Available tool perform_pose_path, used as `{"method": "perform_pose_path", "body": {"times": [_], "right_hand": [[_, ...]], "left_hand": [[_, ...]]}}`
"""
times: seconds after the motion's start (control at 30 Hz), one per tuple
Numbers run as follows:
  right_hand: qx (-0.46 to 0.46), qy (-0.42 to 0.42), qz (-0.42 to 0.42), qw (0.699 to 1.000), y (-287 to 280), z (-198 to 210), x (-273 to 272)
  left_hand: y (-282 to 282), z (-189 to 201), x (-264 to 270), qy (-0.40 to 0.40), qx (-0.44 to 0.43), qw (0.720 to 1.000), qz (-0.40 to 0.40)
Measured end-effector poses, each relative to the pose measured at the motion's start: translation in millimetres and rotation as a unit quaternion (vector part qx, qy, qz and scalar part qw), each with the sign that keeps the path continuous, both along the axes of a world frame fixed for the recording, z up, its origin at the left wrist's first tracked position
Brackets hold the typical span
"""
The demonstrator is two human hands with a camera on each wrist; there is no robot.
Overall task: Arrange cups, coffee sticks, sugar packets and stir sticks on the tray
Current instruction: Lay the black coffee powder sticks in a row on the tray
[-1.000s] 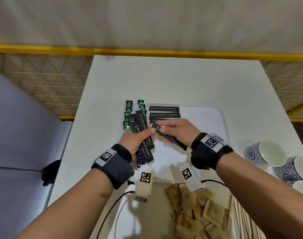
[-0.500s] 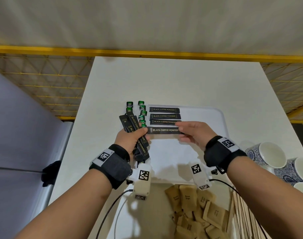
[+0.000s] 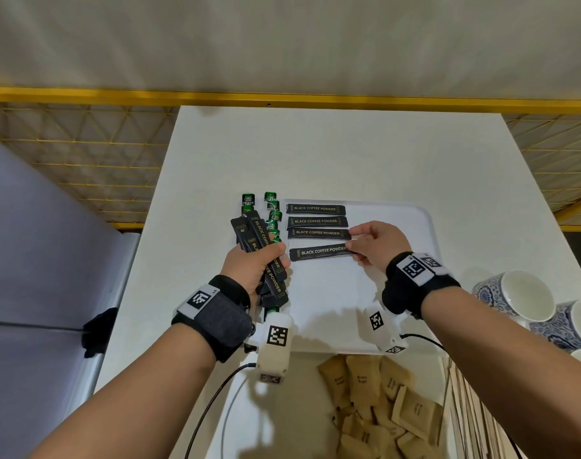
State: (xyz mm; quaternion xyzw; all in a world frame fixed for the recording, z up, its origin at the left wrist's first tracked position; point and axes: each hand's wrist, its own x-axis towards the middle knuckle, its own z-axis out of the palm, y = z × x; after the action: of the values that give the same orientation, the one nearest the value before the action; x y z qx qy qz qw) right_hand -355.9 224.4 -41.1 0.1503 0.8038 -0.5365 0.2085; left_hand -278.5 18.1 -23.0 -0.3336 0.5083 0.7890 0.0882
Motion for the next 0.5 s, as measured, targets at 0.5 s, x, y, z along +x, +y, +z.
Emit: {"method": "perform_pose_path", "body": {"times": [0.5], "right_hand": [[0.232,0.121,0.286,0.922,-22,2,1]], "left_hand": [[0,2,4,0.001,0.020,1.000,-0.010]]}}
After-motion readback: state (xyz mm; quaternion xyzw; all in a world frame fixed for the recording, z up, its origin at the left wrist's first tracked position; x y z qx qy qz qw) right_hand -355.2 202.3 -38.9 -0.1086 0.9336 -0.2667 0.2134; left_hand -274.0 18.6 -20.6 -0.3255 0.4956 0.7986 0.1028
